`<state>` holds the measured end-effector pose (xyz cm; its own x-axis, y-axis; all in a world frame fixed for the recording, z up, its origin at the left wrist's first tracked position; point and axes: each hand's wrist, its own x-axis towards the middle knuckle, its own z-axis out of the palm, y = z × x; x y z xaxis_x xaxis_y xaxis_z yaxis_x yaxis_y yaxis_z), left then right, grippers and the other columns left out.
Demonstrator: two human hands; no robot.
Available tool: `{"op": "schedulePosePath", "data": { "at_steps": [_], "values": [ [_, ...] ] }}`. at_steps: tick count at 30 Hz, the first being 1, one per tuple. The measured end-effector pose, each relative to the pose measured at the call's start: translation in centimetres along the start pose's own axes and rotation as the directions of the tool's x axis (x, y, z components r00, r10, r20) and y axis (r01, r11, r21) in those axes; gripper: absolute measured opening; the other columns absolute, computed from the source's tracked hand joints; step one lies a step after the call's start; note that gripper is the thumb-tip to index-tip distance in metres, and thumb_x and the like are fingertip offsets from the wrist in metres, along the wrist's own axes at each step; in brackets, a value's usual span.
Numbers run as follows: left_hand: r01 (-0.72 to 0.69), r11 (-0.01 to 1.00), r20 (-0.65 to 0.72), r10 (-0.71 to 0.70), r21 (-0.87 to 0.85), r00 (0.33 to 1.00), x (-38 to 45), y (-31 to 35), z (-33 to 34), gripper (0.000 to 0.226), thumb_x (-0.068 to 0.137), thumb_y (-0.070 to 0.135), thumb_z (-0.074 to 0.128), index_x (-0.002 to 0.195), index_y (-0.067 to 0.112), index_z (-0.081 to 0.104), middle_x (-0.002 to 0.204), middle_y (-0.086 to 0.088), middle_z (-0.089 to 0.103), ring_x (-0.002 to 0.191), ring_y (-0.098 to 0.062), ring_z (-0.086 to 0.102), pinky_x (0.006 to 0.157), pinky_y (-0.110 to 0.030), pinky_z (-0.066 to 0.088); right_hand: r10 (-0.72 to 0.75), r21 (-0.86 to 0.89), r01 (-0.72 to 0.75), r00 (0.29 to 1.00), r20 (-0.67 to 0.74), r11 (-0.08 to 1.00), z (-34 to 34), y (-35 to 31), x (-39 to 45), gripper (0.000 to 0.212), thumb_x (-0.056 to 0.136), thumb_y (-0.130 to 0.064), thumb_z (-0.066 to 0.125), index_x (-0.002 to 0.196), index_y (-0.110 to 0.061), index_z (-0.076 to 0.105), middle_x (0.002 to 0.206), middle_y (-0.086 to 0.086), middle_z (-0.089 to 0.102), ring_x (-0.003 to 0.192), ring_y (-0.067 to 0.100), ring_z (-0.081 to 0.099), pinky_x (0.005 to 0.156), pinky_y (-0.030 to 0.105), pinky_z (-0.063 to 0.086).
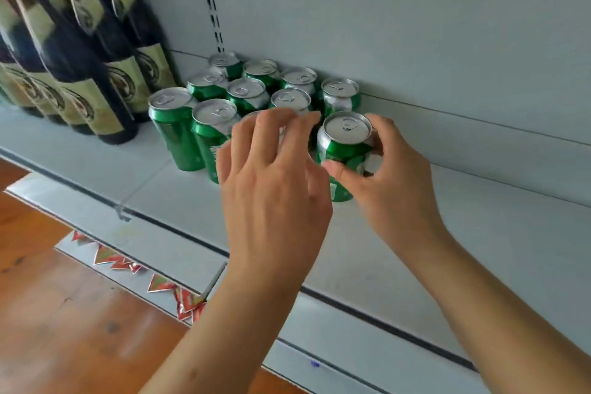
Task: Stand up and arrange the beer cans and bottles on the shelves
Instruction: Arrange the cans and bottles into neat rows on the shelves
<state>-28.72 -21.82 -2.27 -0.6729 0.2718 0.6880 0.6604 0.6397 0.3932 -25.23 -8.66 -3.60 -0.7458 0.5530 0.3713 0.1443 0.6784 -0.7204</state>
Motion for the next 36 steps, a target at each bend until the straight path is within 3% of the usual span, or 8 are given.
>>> {"op": "schedulePosePath", "data": {
  "at_steps": [9, 13, 17, 22, 25, 28, 32, 36],
  "values": [
    [0.053, 0.998, 0.193, -0.058, 0.032, 0.979, 0.1, -3.4, 0.9, 0.055, 0.082, 0.013, 0.063, 0.135, 0.009, 0.052, 0.139, -0.005, 0.048, 0.133, -0.024, 0.039, 0.108, -0.034, 0.031, 0.056, -0.051, -0.059, 0.996, -0.073, 0.997, 4.2, 0.4, 2.5, 0.075, 0.078, -0.041, 0.077, 0.141, -0.018, 0.042, 0.116, 0.001, 0.05, 0.097, 0.01, 0.049, 0.074, -0.002, 0.03],
    [0.03, 0.981, 0.158, 0.001, -0.193, 0.987, -1.6, -0.1, 2.1, 0.054, 0.082, 0.004, 0.058, 0.135, 0.01, 0.051, 0.137, -0.004, 0.049, 0.128, -0.022, 0.044, 0.106, -0.032, 0.036, 0.087, -0.065, -0.096, 0.987, -0.138, 0.993, 0.4, 0.6, 1.4, 0.083, 0.086, -0.049, 0.066, 0.151, -0.014, 0.027, 0.139, 0.005, 0.045, 0.123, 0.017, 0.05, 0.094, 0.018, 0.037],
    [0.18, 0.871, 0.442, 0.047, -0.457, 0.896, -6.0, 8.1, 4.6, 0.047, 0.089, 0.009, 0.056, 0.134, 0.021, 0.049, 0.128, 0.007, 0.048, 0.112, -0.008, 0.05, 0.083, -0.008, 0.038, -0.045, -0.201, -0.055, 0.887, -0.46, 0.978, -8.7, 3.3, -1.6, 0.05, 0.094, -0.032, 0.06, 0.136, -0.009, 0.047, 0.127, 0.004, 0.053, 0.114, 0.016, 0.054, 0.095, 0.031, 0.046],
    [0.245, 0.778, 0.645, 0.252, -0.578, 0.721, -11.6, 20.4, 7.6, 0.047, 0.093, 0.017, 0.055, 0.138, 0.026, 0.045, 0.134, 0.009, 0.045, 0.112, -0.005, 0.052, 0.087, -0.012, 0.035, -0.075, -0.404, -0.245, 0.772, -0.631, 0.881, -21.3, 11.2, -6.9, 0.043, 0.091, -0.026, 0.061, 0.129, -0.006, 0.053, 0.126, 0.01, 0.052, 0.115, 0.023, 0.053, 0.096, 0.013, 0.038],
    [0.255, 0.757, 0.663, 0.296, -0.602, 0.688, -13.1, 25.6, 9.7, 0.047, 0.093, 0.018, 0.055, 0.139, 0.023, 0.045, 0.132, 0.007, 0.046, 0.11, -0.006, 0.052, 0.084, -0.01, 0.032, -0.053, -0.46, -0.397, 0.71, -0.703, 0.794, -27.0, 15.6, -9.3, 0.053, 0.09, -0.032, 0.062, 0.135, -0.007, 0.047, 0.135, 0.012, 0.045, 0.123, 0.023, 0.045, 0.091, -0.001, 0.022],
    [0.26, 0.772, 0.695, 0.303, -0.58, 0.652, -14.0, 29.4, 11.6, 0.048, 0.093, 0.018, 0.054, 0.14, 0.022, 0.043, 0.134, 0.005, 0.046, 0.112, -0.007, 0.052, 0.083, -0.012, 0.032, 0.039, -0.438, -0.563, 0.644, -0.764, 0.701, -31.3, 19.6, -10.7, 0.081, 0.085, -0.043, 0.067, 0.149, -0.011, 0.029, 0.15, 0.012, 0.03, 0.135, 0.026, 0.032, 0.1, 0.014, 0.019],
    [0.282, 0.783, 0.717, 0.277, -0.554, 0.64, -14.7, 32.1, 13.8, 0.049, 0.092, 0.019, 0.056, 0.139, 0.022, 0.045, 0.134, 0.004, 0.048, 0.109, -0.01, 0.055, 0.084, -0.016, 0.035, 0.31, -0.216, -0.605, 0.642, -0.701, 0.766, -34.8, 24.3, -9.8, 0.107, 0.08, -0.046, 0.074, 0.154, -0.01, 0.006, 0.156, 0.011, 0.024, 0.143, 0.024, 0.024, 0.106, 0.019, 0.018],
    [0.272, 0.777, 0.677, 0.253, -0.568, 0.691, -14.5, 32.5, 14.9, 0.05, 0.09, 0.025, 0.064, 0.137, 0.023, 0.047, 0.131, 0.004, 0.05, 0.109, -0.007, 0.055, 0.083, -0.013, 0.038, 0.328, -0.149, -0.572, 0.642, -0.693, 0.806, -36.5, 26.6, -8.6, 0.076, 0.073, -0.041, 0.079, 0.135, -0.013, 0.046, 0.125, 0.004, 0.058, 0.113, 0.021, 0.057, 0.084, 0.022, 0.042]
  ]
}}
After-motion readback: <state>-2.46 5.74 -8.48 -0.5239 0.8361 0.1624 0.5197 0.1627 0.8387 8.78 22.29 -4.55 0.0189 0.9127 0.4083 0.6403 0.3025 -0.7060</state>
